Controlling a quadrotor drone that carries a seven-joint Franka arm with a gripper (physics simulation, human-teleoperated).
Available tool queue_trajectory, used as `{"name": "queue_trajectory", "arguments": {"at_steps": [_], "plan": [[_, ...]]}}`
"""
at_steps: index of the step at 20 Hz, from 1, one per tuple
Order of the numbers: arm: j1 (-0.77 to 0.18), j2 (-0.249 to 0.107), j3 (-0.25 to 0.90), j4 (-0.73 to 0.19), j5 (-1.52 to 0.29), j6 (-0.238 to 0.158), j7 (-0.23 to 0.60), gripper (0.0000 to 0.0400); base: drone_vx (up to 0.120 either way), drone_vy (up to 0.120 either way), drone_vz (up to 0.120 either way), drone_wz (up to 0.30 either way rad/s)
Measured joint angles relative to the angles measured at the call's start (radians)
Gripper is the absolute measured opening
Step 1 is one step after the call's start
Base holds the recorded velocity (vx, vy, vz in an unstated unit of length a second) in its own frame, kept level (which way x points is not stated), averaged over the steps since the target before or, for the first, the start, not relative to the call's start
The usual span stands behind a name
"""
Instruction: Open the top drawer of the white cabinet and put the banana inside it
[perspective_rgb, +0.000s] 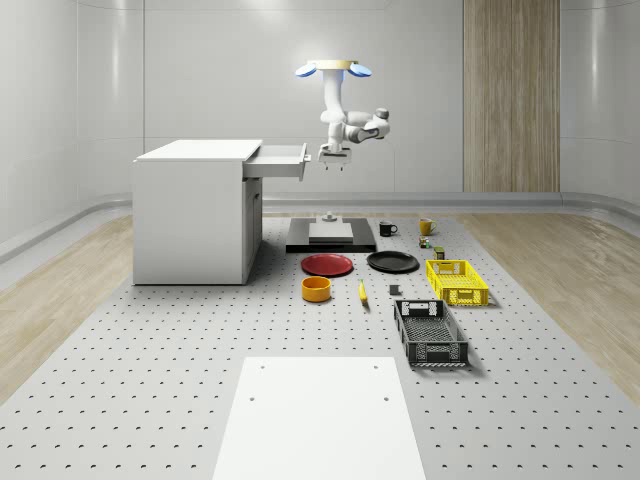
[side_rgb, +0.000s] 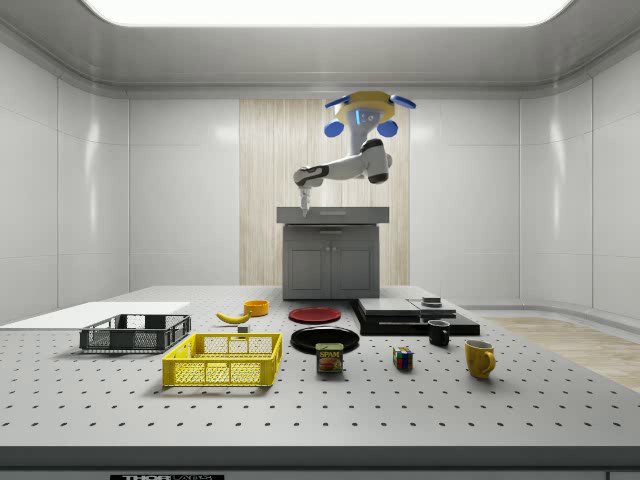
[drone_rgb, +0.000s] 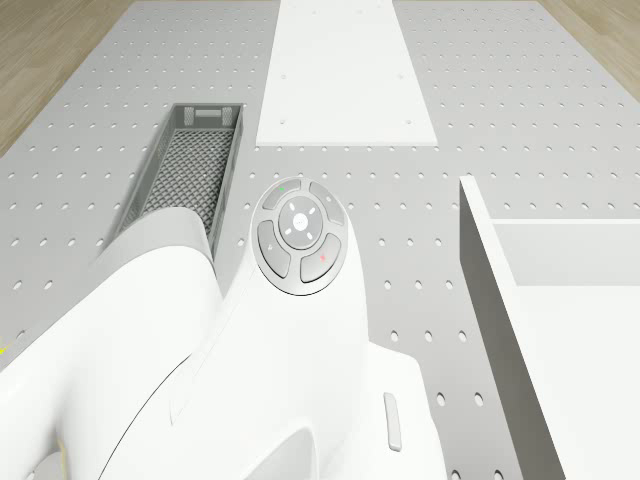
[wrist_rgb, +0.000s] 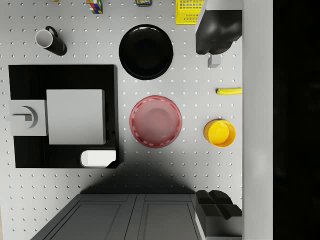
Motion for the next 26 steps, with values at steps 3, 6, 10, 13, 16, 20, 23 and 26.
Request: {"name": "queue_trajectory", "arguments": {"at_steps": [3,6,10,13,16,20,23,26], "plan": [[0.011,-0.006,-0.005,-0.001,0.005,-0.008,-0.013,0.0400,0.120,0.120,-0.120,0.000],[0.018,-0.010,-0.008,-0.001,0.007,-0.012,-0.020,0.0400,0.120,0.120,-0.120,0.000],[0.024,-0.015,-0.010,-0.001,0.008,-0.014,-0.026,0.0400,0.120,0.120,-0.120,0.000],[0.026,-0.018,-0.011,-0.002,0.008,-0.013,-0.028,0.0400,0.120,0.120,-0.120,0.000],[0.028,-0.020,-0.012,-0.002,0.007,-0.013,-0.030,0.0400,0.120,0.120,-0.120,0.000],[0.029,-0.023,-0.012,-0.001,0.007,-0.011,-0.031,0.0400,0.120,0.120,-0.120,0.000],[0.030,-0.025,-0.013,-0.001,0.006,-0.009,-0.032,0.0400,0.120,0.120,-0.120,0.000],[0.030,-0.027,-0.013,-0.001,0.005,-0.008,-0.032,0.0400,0.120,0.000,-0.027,0.000]]}}
